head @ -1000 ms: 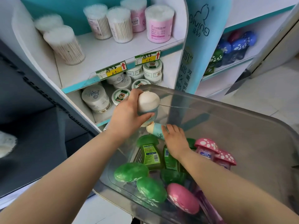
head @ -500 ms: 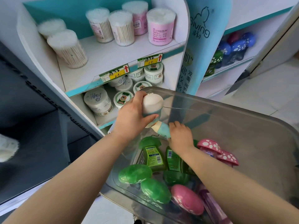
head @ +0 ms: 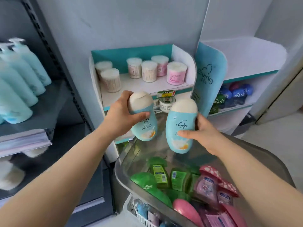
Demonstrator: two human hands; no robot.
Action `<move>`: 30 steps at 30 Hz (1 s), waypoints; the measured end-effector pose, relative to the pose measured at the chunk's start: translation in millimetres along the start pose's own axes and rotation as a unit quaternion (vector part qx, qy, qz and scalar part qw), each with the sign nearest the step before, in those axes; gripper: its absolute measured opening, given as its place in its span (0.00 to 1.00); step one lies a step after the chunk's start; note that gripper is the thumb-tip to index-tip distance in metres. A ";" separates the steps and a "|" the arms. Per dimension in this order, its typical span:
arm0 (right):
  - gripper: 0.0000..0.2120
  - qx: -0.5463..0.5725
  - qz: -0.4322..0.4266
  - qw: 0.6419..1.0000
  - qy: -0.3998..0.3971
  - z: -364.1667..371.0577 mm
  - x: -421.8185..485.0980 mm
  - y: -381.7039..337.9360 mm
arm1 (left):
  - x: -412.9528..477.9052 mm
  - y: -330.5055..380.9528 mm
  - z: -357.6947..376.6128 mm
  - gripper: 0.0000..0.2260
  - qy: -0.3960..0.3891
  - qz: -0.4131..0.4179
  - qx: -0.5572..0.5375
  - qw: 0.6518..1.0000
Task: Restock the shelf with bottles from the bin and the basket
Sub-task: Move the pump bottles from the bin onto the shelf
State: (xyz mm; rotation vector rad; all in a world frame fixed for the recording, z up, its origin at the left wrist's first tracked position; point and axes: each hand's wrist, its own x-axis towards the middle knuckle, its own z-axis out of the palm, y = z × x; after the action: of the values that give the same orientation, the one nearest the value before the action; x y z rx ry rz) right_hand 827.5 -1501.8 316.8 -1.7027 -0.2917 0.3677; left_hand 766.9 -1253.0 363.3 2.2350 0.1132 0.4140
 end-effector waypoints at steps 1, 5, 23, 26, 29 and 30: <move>0.26 0.001 -0.011 1.000 -0.015 7.5 1.2 -8.7 | -4.9 1.5 -12.2 0.26 0.011 0.000 0.006 1.000; 0.23 0.017 -0.050 0.997 -0.060 45.2 -0.5 -43.6 | -27.7 2.7 -59.4 0.27 0.050 -0.004 0.018 0.999; 0.28 0.022 -0.196 0.953 -0.229 309.7 -16.3 -173.8 | -131.4 -66.6 -328.0 0.21 0.132 -0.038 0.124 0.983; 0.28 0.028 -0.207 0.949 -0.238 365.0 -15.8 -184.2 | -135.4 -90.5 -375.1 0.17 0.151 -0.040 0.130 0.979; 0.26 0.036 -0.216 0.948 -0.230 404.7 -17.4 -192.1 | -124.3 -109.2 -410.1 0.23 0.163 -0.052 0.136 0.976; 0.25 0.036 -0.221 0.949 -0.223 415.5 -17.1 -193.8 | -117.1 -114.2 -419.1 0.26 0.164 -0.056 0.143 0.974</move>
State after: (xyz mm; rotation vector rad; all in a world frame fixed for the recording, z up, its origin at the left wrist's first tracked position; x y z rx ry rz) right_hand 647.7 -1101.4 450.2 -1.4164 -0.9639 0.4177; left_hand 524.0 -897.9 494.9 2.4072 0.4991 0.7410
